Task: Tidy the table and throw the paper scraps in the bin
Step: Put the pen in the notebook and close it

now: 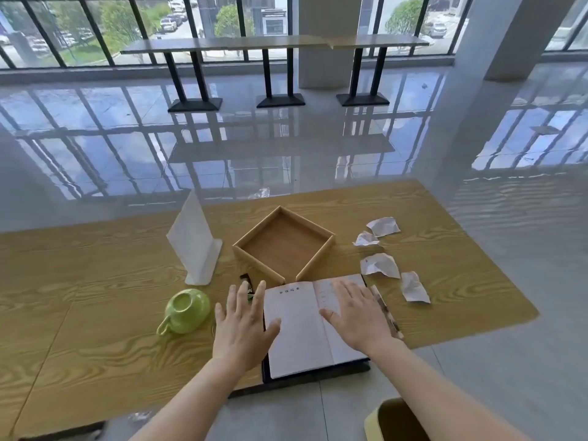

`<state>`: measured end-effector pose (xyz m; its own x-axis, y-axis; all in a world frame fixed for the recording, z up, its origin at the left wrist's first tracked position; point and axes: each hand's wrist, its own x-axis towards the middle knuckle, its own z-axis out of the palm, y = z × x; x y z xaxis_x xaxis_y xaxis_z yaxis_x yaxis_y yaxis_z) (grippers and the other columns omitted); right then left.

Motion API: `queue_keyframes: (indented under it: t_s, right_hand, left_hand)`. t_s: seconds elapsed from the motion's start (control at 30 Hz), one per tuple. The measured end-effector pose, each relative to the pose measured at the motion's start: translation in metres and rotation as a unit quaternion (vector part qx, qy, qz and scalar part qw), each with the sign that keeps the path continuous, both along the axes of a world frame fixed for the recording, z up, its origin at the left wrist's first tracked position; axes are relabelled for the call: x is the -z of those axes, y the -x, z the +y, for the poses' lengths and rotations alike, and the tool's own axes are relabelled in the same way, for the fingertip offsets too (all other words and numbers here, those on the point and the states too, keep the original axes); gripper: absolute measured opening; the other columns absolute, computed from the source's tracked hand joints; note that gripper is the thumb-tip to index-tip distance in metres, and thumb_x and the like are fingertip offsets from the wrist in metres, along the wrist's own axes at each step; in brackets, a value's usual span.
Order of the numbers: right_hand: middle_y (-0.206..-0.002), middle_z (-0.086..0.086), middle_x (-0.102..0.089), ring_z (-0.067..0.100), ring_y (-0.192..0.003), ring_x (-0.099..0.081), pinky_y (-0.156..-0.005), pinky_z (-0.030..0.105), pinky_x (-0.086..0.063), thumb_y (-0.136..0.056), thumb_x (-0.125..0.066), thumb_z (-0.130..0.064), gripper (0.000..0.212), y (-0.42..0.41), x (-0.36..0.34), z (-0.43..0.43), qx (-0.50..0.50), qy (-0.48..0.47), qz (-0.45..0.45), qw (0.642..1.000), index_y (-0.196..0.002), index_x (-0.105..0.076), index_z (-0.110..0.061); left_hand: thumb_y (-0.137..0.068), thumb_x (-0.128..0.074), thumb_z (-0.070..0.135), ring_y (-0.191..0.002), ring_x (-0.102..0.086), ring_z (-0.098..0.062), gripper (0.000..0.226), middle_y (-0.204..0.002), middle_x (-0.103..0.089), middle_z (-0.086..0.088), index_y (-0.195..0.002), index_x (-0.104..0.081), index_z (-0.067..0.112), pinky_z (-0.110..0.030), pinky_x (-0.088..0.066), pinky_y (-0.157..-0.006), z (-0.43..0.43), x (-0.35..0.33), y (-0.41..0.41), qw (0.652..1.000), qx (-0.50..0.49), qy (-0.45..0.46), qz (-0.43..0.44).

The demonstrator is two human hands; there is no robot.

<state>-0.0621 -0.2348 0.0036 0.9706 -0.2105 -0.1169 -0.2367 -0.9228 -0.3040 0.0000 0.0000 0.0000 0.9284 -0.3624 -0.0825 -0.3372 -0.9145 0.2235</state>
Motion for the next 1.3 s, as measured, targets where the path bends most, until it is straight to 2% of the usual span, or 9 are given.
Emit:
queue_keyframes:
  t_s: [0.2, 0.3, 0.47, 0.77, 0.87, 1.0, 1.1, 1.2, 1.3]
  right_hand:
    - [-0.142, 0.002, -0.046, 0.023, -0.129, -0.04, -0.104, 0.035, -0.04, -0.091, -0.057, -0.049, 0.061, 0.021, 0.027, -0.014, 0.056, -0.036, 0.031, 0.997, -0.14, -0.039, -0.017]
    - [-0.14, 0.002, -0.046, 0.023, -0.126, -0.039, -0.099, 0.034, -0.042, -0.09, -0.059, -0.046, 0.057, 0.028, 0.039, -0.022, 0.081, -0.047, 0.045, 0.995, -0.137, -0.042, -0.018]
    - [-0.149, 0.003, -0.037, 0.025, -0.136, -0.032, -0.11, 0.038, -0.036, -0.09, -0.061, -0.046, 0.068, 0.035, 0.058, -0.031, 0.108, -0.061, 0.077, 0.989, -0.145, -0.035, -0.016]
    - [-0.138, 0.006, -0.044, 0.026, -0.124, -0.039, -0.104, 0.035, -0.037, -0.089, -0.063, -0.042, 0.054, 0.034, 0.074, -0.039, 0.122, -0.033, 0.087, 0.988, -0.132, -0.045, -0.017]
    - [-0.143, 0.006, -0.04, 0.028, -0.127, -0.037, -0.105, 0.036, -0.037, -0.088, -0.064, -0.04, 0.053, 0.034, 0.075, -0.038, 0.137, -0.014, 0.092, 0.986, -0.133, -0.045, -0.019]
    - [-0.146, 0.007, -0.036, 0.03, -0.126, -0.036, -0.105, 0.037, -0.038, -0.085, -0.068, -0.038, 0.052, 0.035, 0.081, -0.035, 0.154, -0.015, 0.087, 0.984, -0.13, -0.047, -0.022]
    - [-0.148, 0.007, -0.034, 0.03, -0.129, -0.034, -0.107, 0.04, -0.038, -0.083, -0.072, -0.036, 0.061, 0.034, 0.083, -0.034, 0.177, -0.04, 0.074, 0.981, -0.136, -0.046, -0.023]
    - [-0.149, 0.006, -0.034, 0.029, -0.131, -0.033, -0.108, 0.04, -0.036, -0.082, -0.073, -0.036, 0.067, 0.035, 0.086, -0.035, 0.18, -0.051, 0.071, 0.98, -0.14, -0.044, -0.023]
    - [-0.147, 0.007, -0.035, 0.028, -0.13, -0.033, -0.109, 0.038, -0.034, -0.08, -0.074, -0.037, 0.07, 0.039, 0.089, -0.036, 0.179, -0.051, 0.074, 0.98, -0.142, -0.043, -0.023]
  left_hand:
    - [-0.09, -0.046, 0.051, -0.135, -0.028, -0.027, 0.071, -0.148, -0.029, -0.007, -0.15, -0.02, 0.024, -0.039, -0.04, -0.103, -0.007, 0.032, 0.022, 0.995, -0.03, 0.045, 0.079]
    - [-0.09, -0.049, 0.045, -0.124, -0.036, -0.026, 0.063, -0.135, -0.039, -0.007, -0.146, -0.031, 0.022, -0.036, -0.039, -0.1, -0.014, 0.044, 0.027, 0.978, -0.095, 0.097, 0.158]
    - [-0.088, -0.057, 0.033, -0.125, -0.042, -0.032, 0.061, -0.139, -0.04, -0.015, -0.142, -0.037, 0.012, -0.041, -0.039, -0.102, -0.025, 0.056, 0.026, 0.92, -0.225, 0.172, 0.269]
    - [-0.088, -0.058, 0.024, -0.127, -0.044, -0.034, 0.058, -0.144, -0.042, -0.016, -0.141, -0.04, 0.007, -0.041, -0.04, -0.095, -0.031, 0.065, 0.014, 0.876, -0.324, 0.226, 0.277]
    - [-0.087, -0.06, 0.018, -0.106, -0.052, -0.028, 0.049, -0.132, -0.053, -0.013, -0.133, -0.048, 0.005, -0.034, -0.039, -0.081, -0.033, 0.065, 0.012, 0.854, -0.351, 0.265, 0.278]
    - [-0.085, -0.062, 0.013, -0.07, -0.048, -0.011, 0.023, -0.087, -0.059, 0.004, -0.109, -0.058, 0.011, -0.028, -0.04, -0.066, -0.029, 0.068, 0.008, 0.815, -0.384, 0.32, 0.293]
    - [-0.086, -0.065, 0.014, -0.076, -0.059, -0.017, 0.009, -0.098, -0.07, -0.009, -0.091, -0.065, 0.007, -0.032, -0.047, -0.07, -0.022, 0.07, 0.004, 0.805, -0.384, 0.333, 0.306]
    - [-0.085, -0.07, 0.015, -0.101, -0.062, -0.028, 0.036, -0.116, -0.066, -0.01, -0.119, -0.061, 0.006, -0.043, -0.052, -0.09, -0.017, 0.069, 0.005, 0.8, -0.382, 0.352, 0.3]
    - [-0.082, -0.074, 0.015, -0.1, -0.061, -0.028, 0.043, -0.113, -0.063, -0.01, -0.12, -0.055, 0.008, -0.046, -0.053, -0.088, -0.012, 0.068, 0.008, 0.802, -0.384, 0.355, 0.289]
